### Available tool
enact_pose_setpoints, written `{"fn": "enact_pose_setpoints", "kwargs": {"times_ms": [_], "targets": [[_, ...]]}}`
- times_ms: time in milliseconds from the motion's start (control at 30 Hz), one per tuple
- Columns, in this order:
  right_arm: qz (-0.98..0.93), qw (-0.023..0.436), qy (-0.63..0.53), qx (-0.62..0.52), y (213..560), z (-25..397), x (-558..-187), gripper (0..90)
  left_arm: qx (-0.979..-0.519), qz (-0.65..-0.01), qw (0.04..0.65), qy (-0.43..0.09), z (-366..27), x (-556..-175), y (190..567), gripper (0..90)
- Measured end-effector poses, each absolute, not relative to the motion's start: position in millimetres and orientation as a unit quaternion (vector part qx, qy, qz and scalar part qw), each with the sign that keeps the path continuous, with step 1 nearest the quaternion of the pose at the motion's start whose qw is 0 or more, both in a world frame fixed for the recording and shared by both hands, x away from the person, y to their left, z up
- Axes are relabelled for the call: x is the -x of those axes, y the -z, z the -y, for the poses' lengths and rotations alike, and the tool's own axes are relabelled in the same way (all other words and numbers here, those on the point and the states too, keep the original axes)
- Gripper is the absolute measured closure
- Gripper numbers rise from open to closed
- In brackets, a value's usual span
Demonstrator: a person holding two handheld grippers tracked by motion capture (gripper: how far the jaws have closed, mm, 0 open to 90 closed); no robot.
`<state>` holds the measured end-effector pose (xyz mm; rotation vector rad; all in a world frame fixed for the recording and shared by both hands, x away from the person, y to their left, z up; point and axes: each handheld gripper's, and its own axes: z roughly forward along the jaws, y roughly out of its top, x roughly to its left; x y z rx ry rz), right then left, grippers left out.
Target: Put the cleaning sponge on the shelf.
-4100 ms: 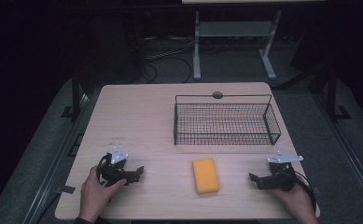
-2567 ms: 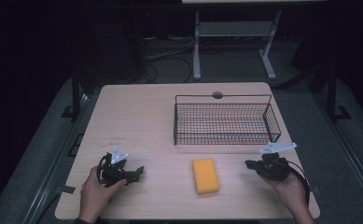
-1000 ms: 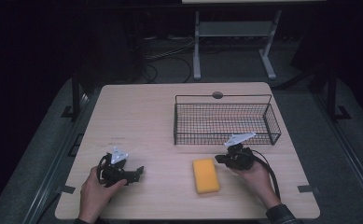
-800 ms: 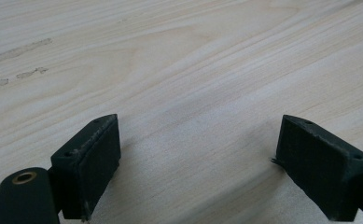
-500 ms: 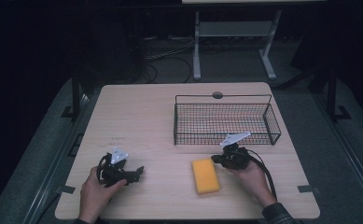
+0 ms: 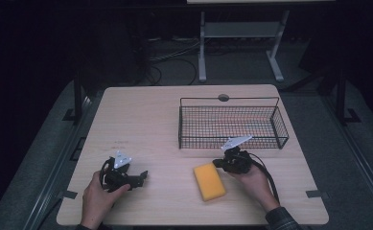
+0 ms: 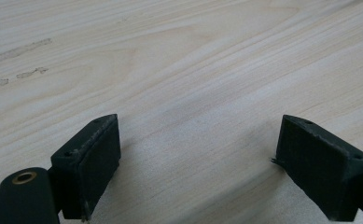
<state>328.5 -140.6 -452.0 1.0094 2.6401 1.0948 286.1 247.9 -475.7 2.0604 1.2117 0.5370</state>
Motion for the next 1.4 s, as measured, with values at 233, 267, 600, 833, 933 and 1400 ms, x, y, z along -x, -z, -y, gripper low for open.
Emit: {"fn": "enact_pose_setpoints", "kwargs": {"times_ms": [233, 267, 600, 833, 933, 1400], "targets": [[-0.872, 0.052, -0.362, -0.324, 450.5, 132.2, -329.8, 89.8, -0.791, -0.465, 0.339, -0.206, -247.9, -286.1, 475.7, 12.9], [-0.873, 0.052, -0.362, -0.323, 450.4, 131.2, -330.0, 89.8, -0.791, -0.465, 0.339, -0.206, -247.9, -286.1, 475.7, 12.8], [-0.876, 0.048, -0.363, -0.312, 448.8, 117.5, -331.2, 89.8, -0.791, -0.465, 0.339, -0.206, -247.9, -286.1, 475.7, 12.9], [-0.878, 0.044, -0.365, -0.305, 448.6, 109.5, -331.2, 89.8, -0.791, -0.465, 0.339, -0.206, -247.9, -286.1, 475.7, 12.9], [-0.879, 0.042, -0.366, -0.303, 448.6, 106.1, -331.1, 89.8, -0.791, -0.465, 0.339, -0.206, -247.9, -286.1, 475.7, 12.8], [-0.885, 0.033, -0.366, -0.286, 446.9, 86.8, -330.3, 89.8, -0.791, -0.466, 0.339, -0.206, -247.9, -286.1, 475.7, 12.9]]}}
